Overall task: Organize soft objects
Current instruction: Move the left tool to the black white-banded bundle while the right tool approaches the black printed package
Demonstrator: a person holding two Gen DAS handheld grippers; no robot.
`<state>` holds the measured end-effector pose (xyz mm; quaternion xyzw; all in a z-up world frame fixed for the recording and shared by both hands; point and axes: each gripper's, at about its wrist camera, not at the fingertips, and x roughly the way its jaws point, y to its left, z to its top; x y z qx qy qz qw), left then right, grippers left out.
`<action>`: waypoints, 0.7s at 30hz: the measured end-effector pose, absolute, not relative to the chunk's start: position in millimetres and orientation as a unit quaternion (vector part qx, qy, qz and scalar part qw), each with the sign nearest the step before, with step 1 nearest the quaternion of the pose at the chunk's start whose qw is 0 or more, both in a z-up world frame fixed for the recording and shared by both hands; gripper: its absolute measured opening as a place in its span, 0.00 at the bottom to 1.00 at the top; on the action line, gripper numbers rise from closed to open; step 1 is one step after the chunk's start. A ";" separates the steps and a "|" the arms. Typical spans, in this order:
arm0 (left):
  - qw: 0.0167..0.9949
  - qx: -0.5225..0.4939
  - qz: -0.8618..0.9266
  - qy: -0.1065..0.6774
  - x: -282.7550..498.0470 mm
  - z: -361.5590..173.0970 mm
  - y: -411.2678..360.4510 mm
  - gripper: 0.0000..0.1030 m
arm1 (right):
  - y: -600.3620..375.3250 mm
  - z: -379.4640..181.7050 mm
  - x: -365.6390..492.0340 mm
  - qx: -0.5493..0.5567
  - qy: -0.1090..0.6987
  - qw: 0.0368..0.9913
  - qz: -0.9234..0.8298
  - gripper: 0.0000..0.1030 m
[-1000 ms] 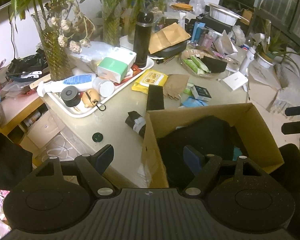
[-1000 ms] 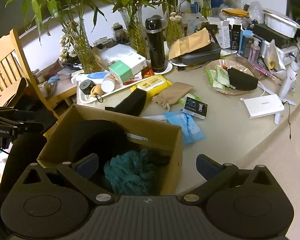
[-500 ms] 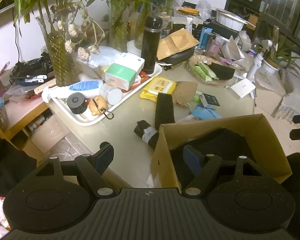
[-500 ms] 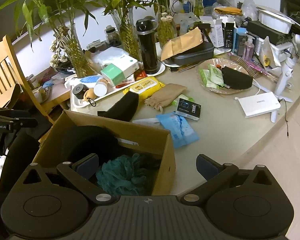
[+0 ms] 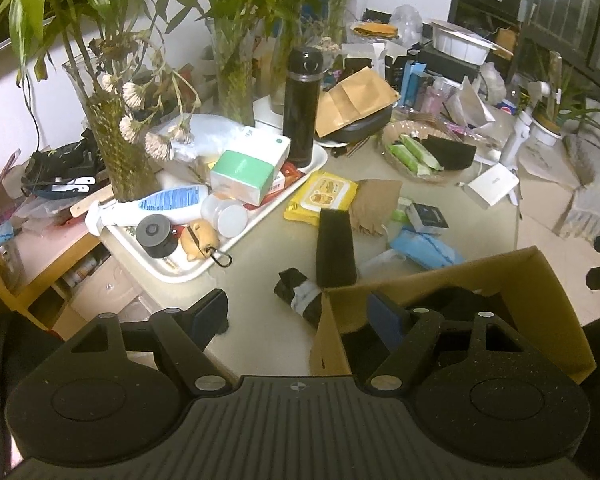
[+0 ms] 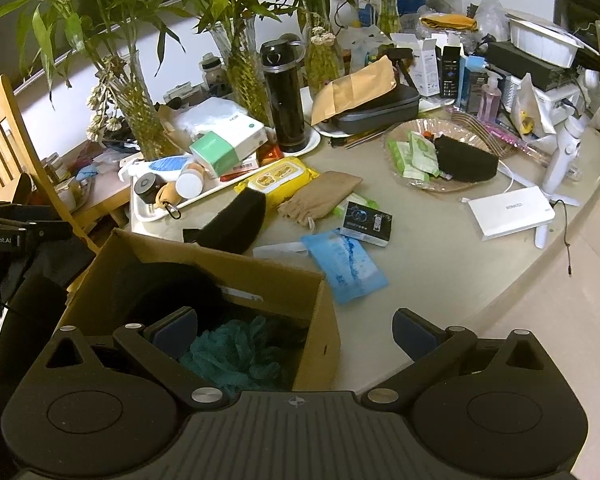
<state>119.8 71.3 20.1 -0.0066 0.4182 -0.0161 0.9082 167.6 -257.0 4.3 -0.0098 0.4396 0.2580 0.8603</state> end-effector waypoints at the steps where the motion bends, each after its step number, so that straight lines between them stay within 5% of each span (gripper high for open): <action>1: 0.909 -0.006 -0.017 0.417 121.3 19.7 71.8 0.74 | -257.7 4.4 169.1 -0.009 0.439 0.861 0.257 1.00; 21: 0.897 -0.089 -0.025 0.433 178.2 -17.4 122.0 0.74 | -280.0 -11.9 214.0 0.031 0.436 0.869 0.233 1.00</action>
